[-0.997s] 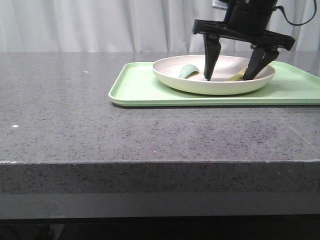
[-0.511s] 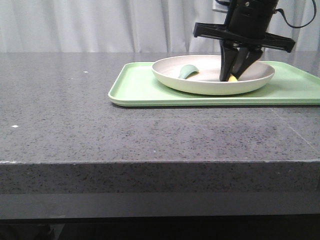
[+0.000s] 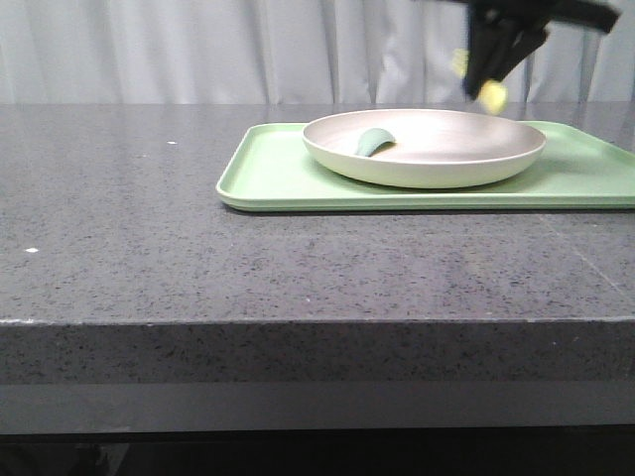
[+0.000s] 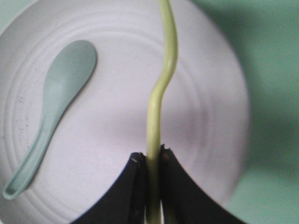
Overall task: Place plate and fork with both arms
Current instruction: 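Lift the yellow fork and carry it beside the plate with right gripper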
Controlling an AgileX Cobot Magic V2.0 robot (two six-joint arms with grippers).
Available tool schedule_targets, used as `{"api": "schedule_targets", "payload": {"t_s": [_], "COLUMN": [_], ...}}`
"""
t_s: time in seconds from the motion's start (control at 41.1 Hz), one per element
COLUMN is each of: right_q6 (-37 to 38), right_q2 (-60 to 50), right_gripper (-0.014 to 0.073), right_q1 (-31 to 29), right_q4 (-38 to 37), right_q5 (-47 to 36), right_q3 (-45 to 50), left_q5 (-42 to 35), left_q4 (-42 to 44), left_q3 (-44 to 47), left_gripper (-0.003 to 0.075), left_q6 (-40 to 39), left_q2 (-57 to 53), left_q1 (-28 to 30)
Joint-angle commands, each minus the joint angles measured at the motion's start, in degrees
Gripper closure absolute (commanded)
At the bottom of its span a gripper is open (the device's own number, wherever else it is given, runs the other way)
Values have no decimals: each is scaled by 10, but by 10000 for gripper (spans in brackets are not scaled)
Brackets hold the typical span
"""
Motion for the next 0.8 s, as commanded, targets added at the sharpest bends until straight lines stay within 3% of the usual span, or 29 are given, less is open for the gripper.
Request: {"api": "schedule_targets", "payload": {"t_s": [0.0, 0.195, 0.608, 0.681, 0.778], "right_q6": [-30, -67, -90, -93, -93], "right_q2": [-43, -42, -3, 0, 1], "right_gripper": [659, 659, 657, 627, 509], "right_q1": [-41, -88, -90, -90, -90], "right_q4": [-12, -12, -12, -12, -12], "right_q5": [9, 11, -29, -27, -27], "right_q3": [-18, 5, 72, 72, 72], "left_q5": [-48, -48, -48, -48, -48], "left_q4": [-6, -6, -6, -6, -6], "left_q3": [-10, -6, -6, -6, -6], "left_gripper": [738, 738, 738, 738, 738], "left_q6": [-1, -1, -1, -1, -1], "left_q2": [5, 5, 5, 5, 5], "left_q1": [0, 0, 0, 0, 0]}}
